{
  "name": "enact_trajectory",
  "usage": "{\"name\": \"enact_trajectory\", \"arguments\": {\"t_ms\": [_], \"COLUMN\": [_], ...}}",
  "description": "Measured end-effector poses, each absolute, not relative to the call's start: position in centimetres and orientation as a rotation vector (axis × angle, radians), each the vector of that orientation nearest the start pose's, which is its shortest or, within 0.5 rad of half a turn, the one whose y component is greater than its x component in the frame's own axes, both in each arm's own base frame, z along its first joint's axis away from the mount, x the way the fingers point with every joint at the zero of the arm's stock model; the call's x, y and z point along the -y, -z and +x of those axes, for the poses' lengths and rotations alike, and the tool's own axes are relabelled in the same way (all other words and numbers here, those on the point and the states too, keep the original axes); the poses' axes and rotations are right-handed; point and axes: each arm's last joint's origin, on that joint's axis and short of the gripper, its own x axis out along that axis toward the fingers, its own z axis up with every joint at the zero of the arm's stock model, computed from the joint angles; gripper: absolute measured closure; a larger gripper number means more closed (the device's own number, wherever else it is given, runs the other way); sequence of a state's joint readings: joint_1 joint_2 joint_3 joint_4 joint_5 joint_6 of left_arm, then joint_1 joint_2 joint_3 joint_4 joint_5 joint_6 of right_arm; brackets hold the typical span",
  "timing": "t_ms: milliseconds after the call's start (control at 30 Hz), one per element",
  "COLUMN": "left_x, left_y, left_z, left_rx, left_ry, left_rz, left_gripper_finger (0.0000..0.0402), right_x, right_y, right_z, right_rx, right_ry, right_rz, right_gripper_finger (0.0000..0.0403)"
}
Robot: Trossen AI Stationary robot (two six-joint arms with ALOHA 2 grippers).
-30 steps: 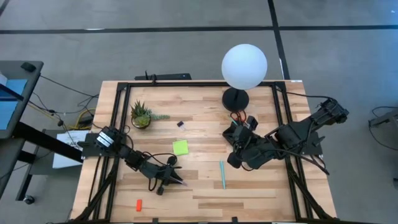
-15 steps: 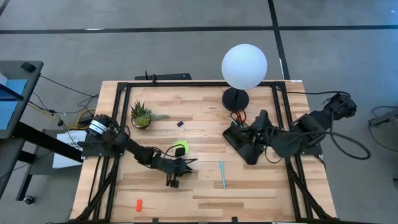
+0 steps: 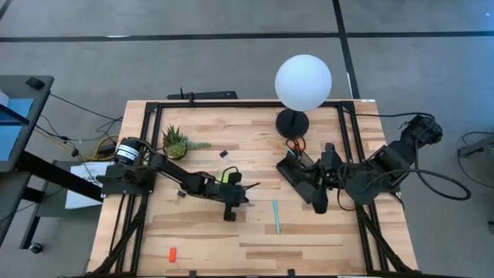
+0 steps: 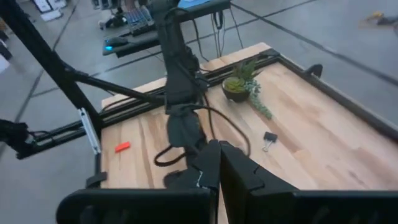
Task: Pick and place office supplies into organizer
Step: Put the purple pen into the black desk organizer
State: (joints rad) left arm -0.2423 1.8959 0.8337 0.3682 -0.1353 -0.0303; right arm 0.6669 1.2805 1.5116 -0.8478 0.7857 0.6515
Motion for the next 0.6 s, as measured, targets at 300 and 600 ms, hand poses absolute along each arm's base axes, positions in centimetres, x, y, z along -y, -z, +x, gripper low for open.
{"name": "enact_trajectory", "arguments": {"t_ms": [300, 600], "left_x": [6.6, 3.9], "left_y": [-13.4, -27.5], "left_z": [34.1, 27.4], "left_rx": [-0.686, -0.379], "left_ry": [0.046, -0.175], "left_rz": [-0.051, -0.044], "left_gripper_finger": [0.0400, 0.0401], "right_x": [-13.8, -14.8], "right_y": [-38.5, -35.2], "right_z": [24.4, 27.2], "right_rx": [-0.620, -0.659], "right_ry": [0.186, 0.350], "right_rz": [0.137, 0.056], "right_gripper_finger": [0.0403, 0.0403]}}
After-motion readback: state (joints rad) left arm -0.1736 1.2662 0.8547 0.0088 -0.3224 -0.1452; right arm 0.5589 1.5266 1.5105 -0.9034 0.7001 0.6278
